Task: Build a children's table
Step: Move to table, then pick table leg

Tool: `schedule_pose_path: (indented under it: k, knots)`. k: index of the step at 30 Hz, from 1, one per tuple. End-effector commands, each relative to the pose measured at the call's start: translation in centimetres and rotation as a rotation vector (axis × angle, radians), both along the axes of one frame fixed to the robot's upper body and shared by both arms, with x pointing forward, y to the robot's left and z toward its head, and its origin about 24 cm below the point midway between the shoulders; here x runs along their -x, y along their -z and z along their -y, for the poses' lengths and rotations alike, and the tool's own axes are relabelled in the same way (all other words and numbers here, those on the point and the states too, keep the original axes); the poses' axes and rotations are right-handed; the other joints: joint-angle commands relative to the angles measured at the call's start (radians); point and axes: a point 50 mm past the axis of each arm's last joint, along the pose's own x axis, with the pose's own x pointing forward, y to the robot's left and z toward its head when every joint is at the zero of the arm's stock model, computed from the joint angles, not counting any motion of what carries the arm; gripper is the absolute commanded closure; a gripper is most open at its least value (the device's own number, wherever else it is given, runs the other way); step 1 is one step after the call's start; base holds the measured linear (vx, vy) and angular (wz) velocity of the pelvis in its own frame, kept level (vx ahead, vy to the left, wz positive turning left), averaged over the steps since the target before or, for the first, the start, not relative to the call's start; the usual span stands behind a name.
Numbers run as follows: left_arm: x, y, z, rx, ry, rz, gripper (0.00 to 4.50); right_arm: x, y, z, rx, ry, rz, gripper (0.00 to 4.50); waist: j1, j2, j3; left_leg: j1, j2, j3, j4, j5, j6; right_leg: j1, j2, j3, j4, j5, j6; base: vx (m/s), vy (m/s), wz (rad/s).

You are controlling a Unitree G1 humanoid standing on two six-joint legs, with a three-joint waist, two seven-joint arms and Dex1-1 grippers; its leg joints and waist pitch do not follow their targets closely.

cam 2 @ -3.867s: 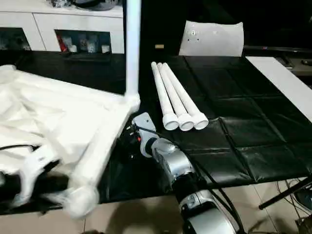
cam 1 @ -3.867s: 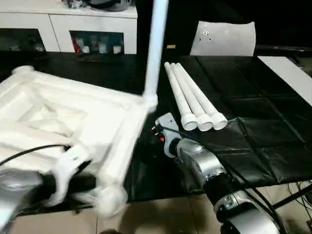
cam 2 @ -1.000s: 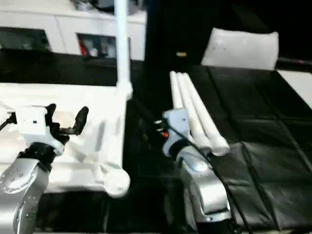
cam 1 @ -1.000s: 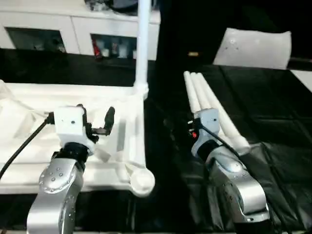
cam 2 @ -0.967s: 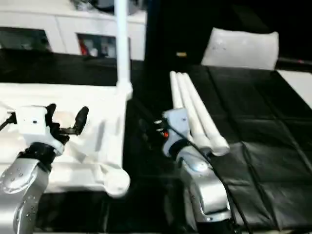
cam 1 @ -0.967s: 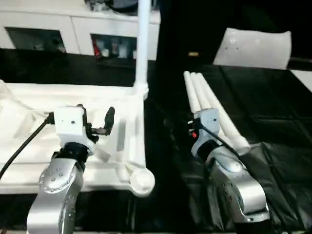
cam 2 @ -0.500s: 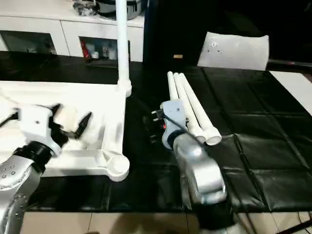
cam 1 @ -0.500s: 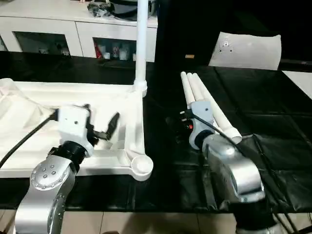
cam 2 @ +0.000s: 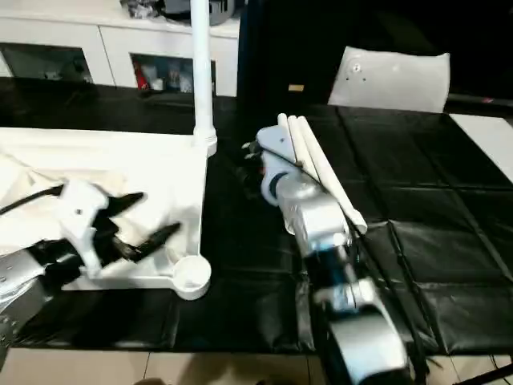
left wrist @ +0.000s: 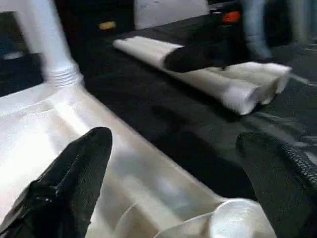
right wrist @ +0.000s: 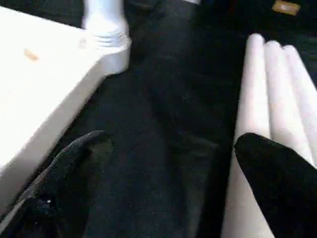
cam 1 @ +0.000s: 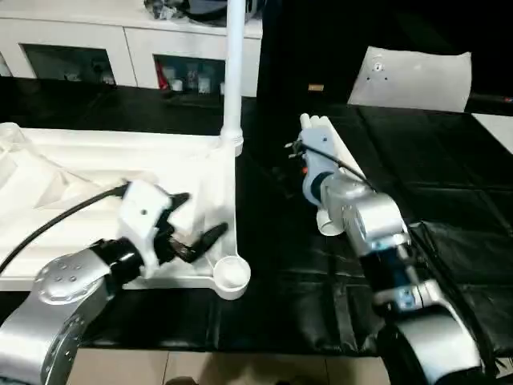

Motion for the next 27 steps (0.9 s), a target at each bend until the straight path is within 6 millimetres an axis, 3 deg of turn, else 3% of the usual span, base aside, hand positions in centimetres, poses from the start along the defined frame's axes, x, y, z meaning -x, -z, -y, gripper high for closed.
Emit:
schedule_pose_path:
  k: [1,5,8,9,10,14,20,22,25,27]
  knots:
    - [0.0,-0.4,0.3,-0.002,0.023,0.005,0.04,-0.4,0.0,1.0,0.003,0.036,-0.003,0.00,0.002,0.023,-0.064,-0.008,0.019,0.014,-0.079,-0.127,-0.051,0.056,-0.053,0.041,-0.055,-0.097,-0.166,0.000,0.000,0.00]
    - [-0.1,-0.3,0.5,-0.006,0.020,0.001,0.04,-1.2,0.4,1.7,0.022,0.053,-0.032,0.00,0.002,0.014,-0.065,-0.013,0.021,0.018,-0.076,-0.075,-0.045,0.062,-0.054,0.039,-0.052,-0.068,-0.171,0.000,0.000,0.00]
    - [0.1,-0.2,0.5,-0.019,0.028,-0.009,0.04,-1.4,0.7,2.1,0.020,0.080,-0.050,0.00,0.003,0.010,-0.061,-0.013,0.022,0.021,-0.076,-0.103,-0.042,0.060,-0.055,0.040,-0.057,-0.127,-0.168,0.000,0.000,0.00]
    - [0.2,-0.1,0.5,-0.021,0.028,-0.012,0.04,-1.5,0.9,2.4,0.025,0.098,-0.054,0.00,0.002,0.004,-0.060,-0.011,0.023,0.022,-0.077,-0.122,-0.042,0.057,-0.056,0.039,-0.061,-0.165,-0.160,0.000,0.000,0.00]
    - [0.2,-0.1,0.4,-0.023,0.028,-0.014,0.04,-1.6,1.1,2.6,0.023,0.116,-0.058,0.00,0.003,0.009,-0.058,-0.010,0.023,0.021,-0.078,-0.137,-0.044,0.055,-0.057,0.039,-0.064,-0.199,-0.154,0.000,0.000,0.00]
    - [0.2,-0.1,0.5,-0.027,0.027,-0.018,0.04,-1.8,1.7,3.0,0.010,0.132,-0.079,0.00,0.002,0.009,-0.058,-0.009,0.025,0.022,-0.078,-0.164,-0.049,0.051,-0.057,0.038,-0.066,-0.237,-0.143,0.000,0.000,0.00]
    - [0.2,0.1,0.5,-0.036,0.036,-0.027,0.04,-1.9,2.7,3.0,-0.013,0.122,-0.141,0.00,0.001,0.004,-0.061,-0.012,0.027,0.023,-0.077,-0.149,-0.039,0.051,-0.057,0.036,-0.062,-0.220,-0.153,0.000,0.000,0.00]
    - [0.3,0.2,0.4,-0.053,0.038,-0.031,0.04,-1.8,3.0,2.9,-0.015,0.119,-0.161,0.00,0.002,0.007,-0.061,-0.012,0.027,0.024,-0.077,-0.144,-0.037,0.050,-0.056,0.035,-0.061,-0.204,-0.156,0.000,0.000,0.00]
    - [0.3,0.2,0.6,-0.039,0.036,-0.031,0.04,-1.8,3.4,3.2,-0.022,0.144,-0.193,0.00,0.002,-0.001,-0.062,-0.011,0.029,0.031,-0.075,-0.127,-0.035,0.051,-0.056,0.035,-0.060,-0.183,-0.162,0.000,0.000,0.00]
    - [0.3,0.2,0.5,-0.046,0.035,-0.032,0.04,-1.7,3.6,3.4,-0.030,0.161,-0.212,0.00,0.004,0.002,-0.062,-0.009,0.031,0.033,-0.076,-0.134,-0.040,0.049,-0.056,0.035,-0.060,-0.195,-0.159,0.000,0.000,0.00]
